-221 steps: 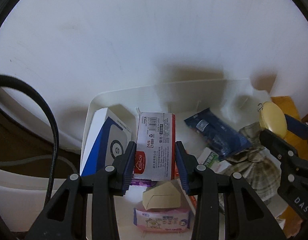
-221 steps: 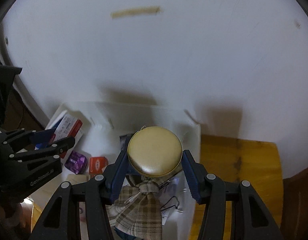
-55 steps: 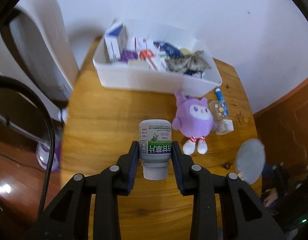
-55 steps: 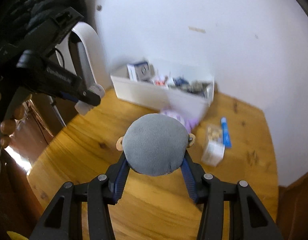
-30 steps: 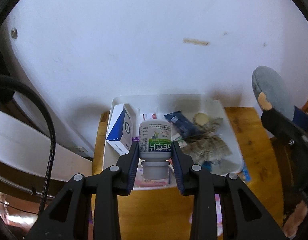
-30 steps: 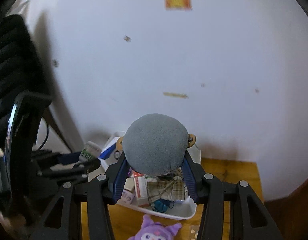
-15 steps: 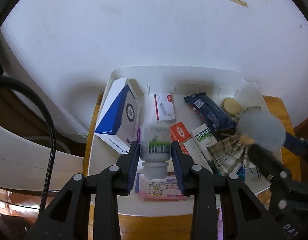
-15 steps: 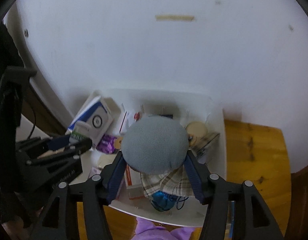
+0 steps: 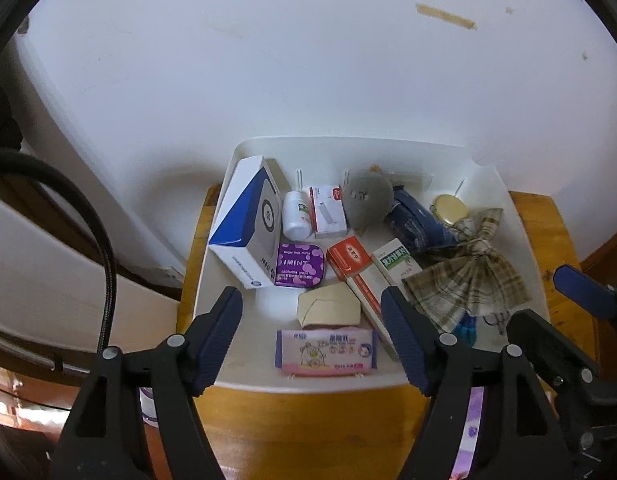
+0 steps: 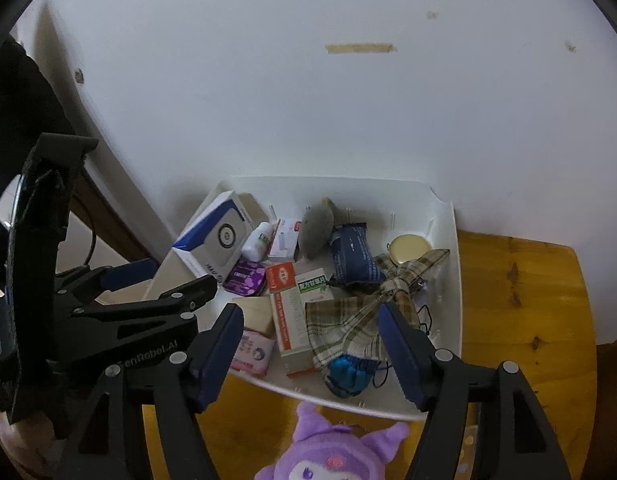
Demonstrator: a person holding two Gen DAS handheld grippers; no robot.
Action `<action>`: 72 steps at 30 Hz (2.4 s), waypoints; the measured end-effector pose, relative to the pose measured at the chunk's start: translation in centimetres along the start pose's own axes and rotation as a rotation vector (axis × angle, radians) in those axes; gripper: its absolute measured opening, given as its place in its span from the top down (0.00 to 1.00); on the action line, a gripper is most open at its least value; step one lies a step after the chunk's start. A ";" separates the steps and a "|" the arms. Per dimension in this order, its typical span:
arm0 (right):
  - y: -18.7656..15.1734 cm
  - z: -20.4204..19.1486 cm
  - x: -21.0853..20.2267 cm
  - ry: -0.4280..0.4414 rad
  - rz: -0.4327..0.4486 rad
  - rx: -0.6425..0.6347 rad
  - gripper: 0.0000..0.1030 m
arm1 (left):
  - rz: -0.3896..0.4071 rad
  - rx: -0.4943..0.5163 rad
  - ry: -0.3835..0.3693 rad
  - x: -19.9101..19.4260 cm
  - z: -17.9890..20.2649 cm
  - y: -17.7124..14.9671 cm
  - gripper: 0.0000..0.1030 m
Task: Organize objects
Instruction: 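Withdraw both grippers from the tray toward the purple plush and white box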
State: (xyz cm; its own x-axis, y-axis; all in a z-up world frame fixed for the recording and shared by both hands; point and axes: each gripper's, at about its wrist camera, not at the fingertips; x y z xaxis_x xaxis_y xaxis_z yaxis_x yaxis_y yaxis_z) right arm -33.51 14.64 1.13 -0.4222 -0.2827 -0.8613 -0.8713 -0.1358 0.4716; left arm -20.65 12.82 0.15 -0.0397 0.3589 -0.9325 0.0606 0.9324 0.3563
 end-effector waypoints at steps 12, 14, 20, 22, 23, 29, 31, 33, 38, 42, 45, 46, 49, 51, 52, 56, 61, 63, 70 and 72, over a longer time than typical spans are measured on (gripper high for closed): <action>-2.4 -1.3 -6.5 0.016 0.065 0.006 0.31 | 0.065 0.035 -0.013 -6.2 0.1 -3.6 0.27; -2.8 -1.7 -7.6 0.005 0.078 -0.004 0.31 | 0.071 0.041 -0.018 -7.1 0.1 -4.3 0.27; -4.7 -2.6 -11.0 0.005 0.110 -0.023 0.31 | 0.102 0.082 -0.015 -9.7 0.7 -6.7 0.27; -5.4 -2.7 -11.7 0.001 0.120 -0.023 0.31 | 0.109 0.093 -0.021 -10.6 0.9 -7.4 0.27; -5.7 -2.7 -12.1 0.001 0.123 -0.023 0.31 | 0.115 0.099 -0.027 -11.2 1.0 -7.8 0.27; -7.4 -2.6 -14.5 0.004 0.150 -0.013 0.31 | 0.152 0.142 -0.050 -14.1 2.0 -10.1 0.27; -8.0 -2.5 -15.3 0.006 0.156 -0.012 0.31 | 0.163 0.151 -0.059 -14.8 2.2 -10.6 0.27; -8.6 -2.3 -16.0 0.008 0.165 -0.013 0.31 | 0.175 0.165 -0.071 -15.6 2.5 -11.1 0.27; -10.1 -1.6 -17.2 0.006 0.182 -0.016 0.26 | 0.194 0.210 -0.089 -16.6 3.5 -12.5 0.27; -12.0 -0.4 -17.6 0.021 0.183 -0.002 0.26 | 0.192 0.245 -0.093 -16.6 4.4 -13.6 0.27; -13.4 0.6 -17.7 0.032 0.180 0.022 0.26 | 0.183 0.265 -0.107 -16.3 4.9 -14.4 0.27; -13.8 0.8 -17.8 0.032 0.180 0.027 0.26 | 0.179 0.271 -0.115 -16.2 5.1 -14.6 0.27; -15.1 1.7 -17.8 0.012 0.182 0.040 0.26 | 0.159 0.283 -0.142 -15.8 5.6 -15.2 0.27; -16.1 2.4 -17.9 0.002 0.182 0.050 0.26 | 0.149 0.287 -0.163 -15.7 5.9 -15.6 0.27; -16.5 2.7 -17.9 0.000 0.185 0.055 0.26 | 0.148 0.289 -0.173 -15.7 6.0 -15.8 0.27; -18.2 4.0 -18.3 -0.006 0.197 0.089 0.26 | 0.151 0.303 -0.194 -15.6 6.6 -16.6 0.27; -19.9 5.8 -17.5 -0.023 0.186 0.142 0.25 | 0.130 0.297 -0.229 -14.8 7.2 -17.1 0.26; -20.6 6.3 -16.6 -0.041 0.169 0.150 0.25 | 0.119 0.295 -0.238 -14.1 7.7 -17.3 0.25; -23.1 7.5 -11.3 -0.101 0.082 0.149 0.25 | 0.060 0.259 -0.292 -9.9 9.4 -17.7 0.24; -23.5 7.6 -9.6 -0.111 0.051 0.146 0.25 | 0.043 0.251 -0.287 -8.5 9.9 -17.6 0.24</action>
State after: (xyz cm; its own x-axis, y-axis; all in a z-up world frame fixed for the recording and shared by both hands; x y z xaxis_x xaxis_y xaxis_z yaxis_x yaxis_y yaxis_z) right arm -10.81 27.74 -3.09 -0.4851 -0.1779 -0.8562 -0.8715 0.0176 0.4901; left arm -11.49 -7.04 1.24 0.2466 0.3380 -0.9083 0.3004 0.8644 0.4032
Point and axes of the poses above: each gripper's, at about its wrist camera, not at the fingertips, and x roughly the way its jaws point, z to its right, y to its top, and after that the axes turned 12 degrees about -z, right-handed
